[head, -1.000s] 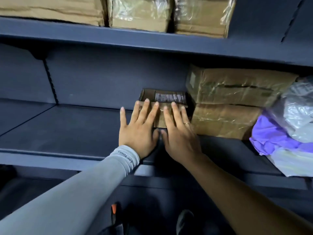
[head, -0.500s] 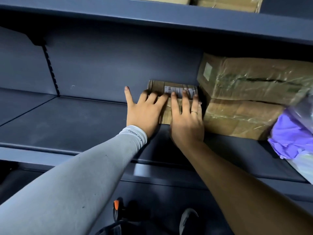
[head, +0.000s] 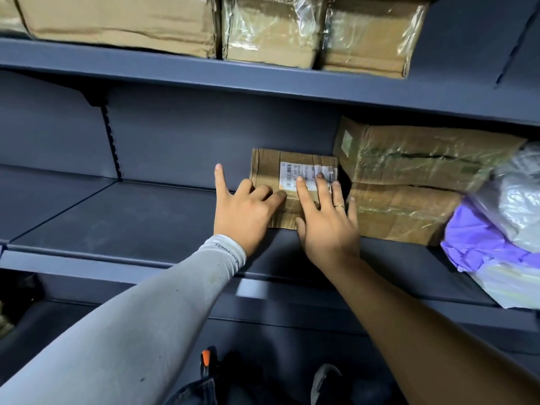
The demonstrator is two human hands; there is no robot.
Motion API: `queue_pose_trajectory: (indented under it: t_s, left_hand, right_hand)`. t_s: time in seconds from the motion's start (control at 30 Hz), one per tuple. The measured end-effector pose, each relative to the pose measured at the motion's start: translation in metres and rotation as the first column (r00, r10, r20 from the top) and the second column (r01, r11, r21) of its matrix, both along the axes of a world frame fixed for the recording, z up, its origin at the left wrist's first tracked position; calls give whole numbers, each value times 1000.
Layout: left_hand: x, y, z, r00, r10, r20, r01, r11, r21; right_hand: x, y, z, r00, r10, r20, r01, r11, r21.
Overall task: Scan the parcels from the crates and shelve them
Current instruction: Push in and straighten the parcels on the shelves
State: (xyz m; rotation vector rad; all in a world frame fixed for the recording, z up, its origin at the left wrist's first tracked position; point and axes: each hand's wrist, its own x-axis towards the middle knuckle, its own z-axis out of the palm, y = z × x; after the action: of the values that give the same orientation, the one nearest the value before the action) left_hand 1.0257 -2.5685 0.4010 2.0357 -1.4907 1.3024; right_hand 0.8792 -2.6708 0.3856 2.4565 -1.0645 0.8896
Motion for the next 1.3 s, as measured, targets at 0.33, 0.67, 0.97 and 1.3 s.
queue_pose_trajectory:
  t_s: [0.33, 0.67, 0.97, 1.3]
  left_hand:
    - [-8, 46, -7, 998, -53, 20, 53, 999, 7]
    - [-35, 80, 15, 995, 66, -78, -49, 976, 211]
    - [-96, 121, 57, 993, -24, -116, 43, 986, 163]
    - [-150, 181, 122, 988, -101, -116, 110, 991, 78]
  right_hand:
    - [-3, 21, 13, 992, 126, -19, -123, 987, 106]
    - [-43, 75, 51, 975, 94, -203, -38, 963, 266]
    - [-108, 122, 103, 962, 111, -251, -31, 953, 303]
    - [-170, 185, 179, 957, 88, -278, -8, 962, 274]
